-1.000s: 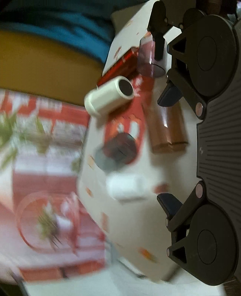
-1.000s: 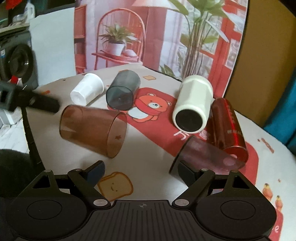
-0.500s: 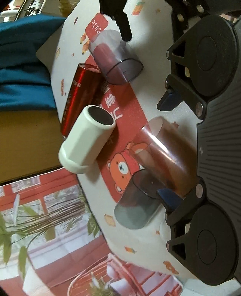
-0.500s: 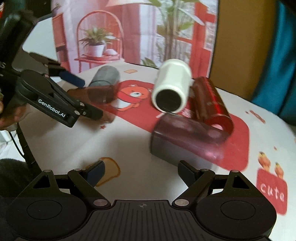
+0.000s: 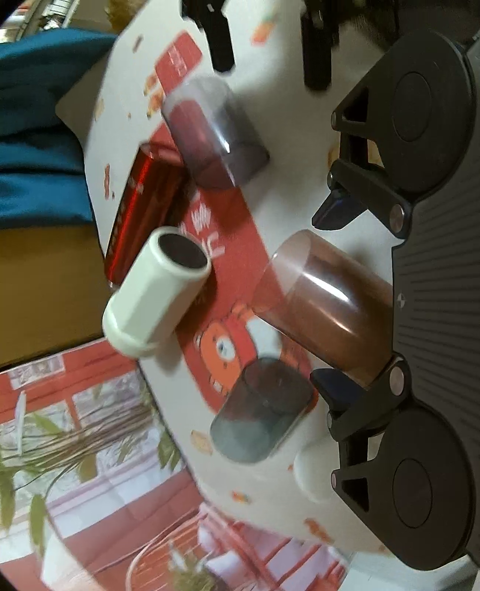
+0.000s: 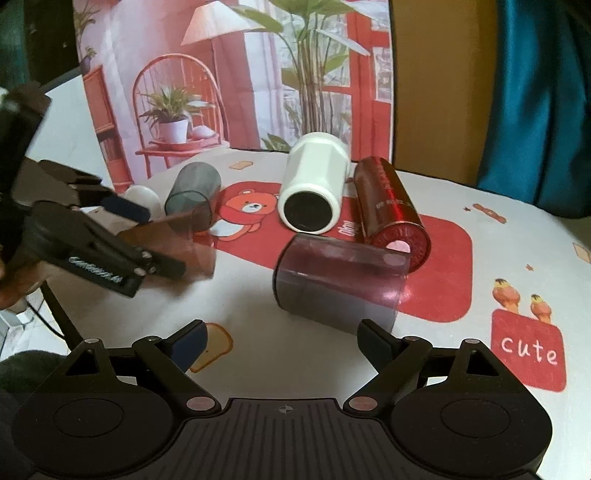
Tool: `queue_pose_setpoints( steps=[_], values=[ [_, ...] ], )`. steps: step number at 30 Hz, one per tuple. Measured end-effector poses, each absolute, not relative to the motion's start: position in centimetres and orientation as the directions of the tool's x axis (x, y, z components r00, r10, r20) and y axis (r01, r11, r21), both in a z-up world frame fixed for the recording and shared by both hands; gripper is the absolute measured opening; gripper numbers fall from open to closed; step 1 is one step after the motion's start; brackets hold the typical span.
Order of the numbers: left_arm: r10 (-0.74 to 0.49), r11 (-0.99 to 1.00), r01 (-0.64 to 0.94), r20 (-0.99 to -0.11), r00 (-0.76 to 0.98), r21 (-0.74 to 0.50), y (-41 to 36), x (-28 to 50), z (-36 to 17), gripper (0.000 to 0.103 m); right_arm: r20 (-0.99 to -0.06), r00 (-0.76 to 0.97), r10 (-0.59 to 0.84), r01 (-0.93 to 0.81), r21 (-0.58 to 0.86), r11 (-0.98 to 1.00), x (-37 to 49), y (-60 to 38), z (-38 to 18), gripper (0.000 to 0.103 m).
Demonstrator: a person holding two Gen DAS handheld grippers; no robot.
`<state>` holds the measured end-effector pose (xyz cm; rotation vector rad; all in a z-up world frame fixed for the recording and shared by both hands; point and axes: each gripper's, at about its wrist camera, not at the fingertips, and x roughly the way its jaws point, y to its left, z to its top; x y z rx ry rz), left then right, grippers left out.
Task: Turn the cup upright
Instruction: 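Rotate the brown cup upright with the left tool and lower it onto the mat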
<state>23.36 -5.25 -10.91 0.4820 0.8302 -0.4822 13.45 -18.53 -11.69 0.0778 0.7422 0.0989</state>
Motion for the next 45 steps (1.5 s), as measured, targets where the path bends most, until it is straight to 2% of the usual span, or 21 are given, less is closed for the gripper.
queue_pose_setpoints(
  steps=[9, 11, 13, 17, 20, 24, 27, 30, 32, 34, 36, 38, 45],
  values=[
    [-0.005, 0.856, 0.411, -0.788, 0.615, 0.315, -6.3, 26.5, -13.7, 0.086, -0.667, 0.736, 0.117, -0.053, 0.115, 0.992, 12.6, -18.6, -11.7, 0.086],
    [0.011, 0.882, 0.367, -0.793, 0.609, 0.294, -5.8, 27.0, -13.8, 0.084, -0.664, 0.74, 0.111, -0.04, 0.122, 0.992, 12.3, -18.9, -11.6, 0.086],
    [-0.014, 0.914, 0.333, -0.802, 0.598, 0.233, -5.0, 27.2, -13.2, 0.078, -0.662, 0.742, 0.109, -0.03, 0.129, 0.991, 12.2, -19.1, -11.5, 0.086],
    [-0.136, 0.961, 0.276, -0.82, 0.556, 0.028, -2.6, 26.8, -12.4, 0.076, -0.659, 0.744, 0.113, -0.03, 0.136, 0.99, 12.1, -19.2, -11.4, 0.086],
    [-0.239, 0.966, 0.228, -0.768, 0.595, -0.124, -0.5, 25.3, -11.6, 0.076, -0.66, 0.741, 0.121, -0.041, 0.136, 0.99, 12.2, -18.9, -11.5, 0.086],
    [-0.29, 0.957, 0.203, -0.668, 0.685, -0.207, 0.9, 22.7, -11.3, 0.076, -0.667, 0.734, 0.13, -0.055, 0.132, 0.99, 12.5, -18.3, -11.6, 0.086],
    [-0.279, 0.96, 0.19, -0.635, 0.721, -0.206, 1.0, 21.3, -12.0, 0.076, -0.67, 0.729, 0.137, -0.069, 0.128, 0.989, 12.6, -17.8, -11.5, 0.086],
    [-0.287, 0.958, 0.184, -0.662, 0.693, -0.222, 0.9, 20.9, -13.1, 0.076, -0.669, 0.731, 0.138, -0.082, 0.115, 0.99, 12.8, -17.6, -11.1, 0.086],
    [-0.296, 0.955, 0.193, -0.66, 0.69, -0.227, 1.0, 20.6, -13.3, 0.075, -0.662, 0.734, 0.149, -0.089, 0.124, 0.988, 13.1, -17.9, -10.5, 0.083],
    [-0.298, 0.955, 0.214, -0.647, 0.702, -0.207, 1.1, 19.8, -13.0, 0.075, -0.656, 0.738, 0.161, -0.086, 0.146, 0.986, 13.6, -18.3, -9.9, 0.075],
    [-0.294, 0.955, 0.237, -0.642, 0.708, -0.177, 1.0, 19.4, -12.8, 0.075, -0.646, 0.746, 0.163, -0.074, 0.162, 0.984, 14.0, -18.6, -9.3, 0.074],
    [-0.289, 0.955, 0.255, -0.679, 0.675, -0.154, 0.5, 19.7, -13.0, 0.076, -0.643, 0.75, 0.157, -0.066, 0.163, 0.984, 14.1, -18.6, -9.1, 0.074],
    [-0.292, 0.952, 0.238, -0.805, 0.516, -0.192, 0.6, 22.2, -12.9, 0.077, -0.663, 0.73, 0.168, -0.072, 0.17, 0.983, 13.8, -18.0, -9.8, 0.074]
  ],
)
